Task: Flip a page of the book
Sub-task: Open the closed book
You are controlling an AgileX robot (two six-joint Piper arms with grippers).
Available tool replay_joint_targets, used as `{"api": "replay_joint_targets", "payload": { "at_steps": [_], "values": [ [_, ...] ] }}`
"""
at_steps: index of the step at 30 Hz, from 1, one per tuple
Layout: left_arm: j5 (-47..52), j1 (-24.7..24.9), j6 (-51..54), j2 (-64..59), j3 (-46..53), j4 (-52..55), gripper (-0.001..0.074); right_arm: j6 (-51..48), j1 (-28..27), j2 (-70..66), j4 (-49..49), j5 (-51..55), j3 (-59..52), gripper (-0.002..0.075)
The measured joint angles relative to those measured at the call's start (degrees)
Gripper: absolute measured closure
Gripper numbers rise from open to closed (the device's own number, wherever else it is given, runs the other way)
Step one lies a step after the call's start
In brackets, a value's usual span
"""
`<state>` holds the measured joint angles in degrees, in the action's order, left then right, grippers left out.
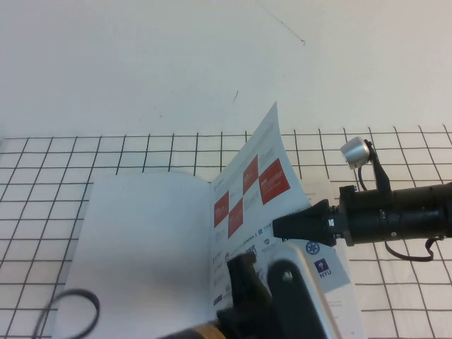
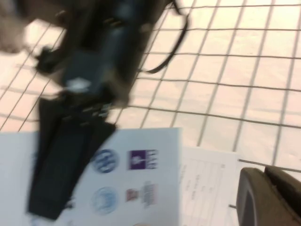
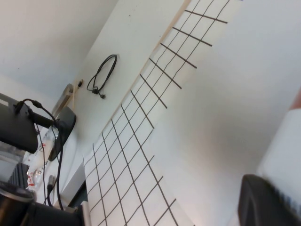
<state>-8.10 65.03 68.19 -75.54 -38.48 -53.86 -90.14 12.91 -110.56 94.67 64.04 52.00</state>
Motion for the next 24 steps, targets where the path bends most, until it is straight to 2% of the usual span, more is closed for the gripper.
{"api": "replay_joint_targets", "payload": {
  "at_steps": [3,6,10,24],
  "values": [
    [-7.38,6.49,4.71,-1.93,2.39,-3.43,0.0737,0.00,0.00,0.00,0.09,0.00,0.00,0.0726],
    [-13.05,9.72,12.18,-5.90,2.67,-11.06,0.0737,0.09,0.00,0.00,0.09,0.00,0.00,0.0726],
    [-17.04,10.32,16.64,-11.10,2.72,-14.27,0.0737,0.09,0.00,0.00,0.09,0.00,0.00,0.0726],
    [-33.00,10.32,14.87,-23.89,2.51,-11.66,0.0737,-0.14,0.00,0.00,0.09,0.87,0.00,0.0726]
  ]
}}
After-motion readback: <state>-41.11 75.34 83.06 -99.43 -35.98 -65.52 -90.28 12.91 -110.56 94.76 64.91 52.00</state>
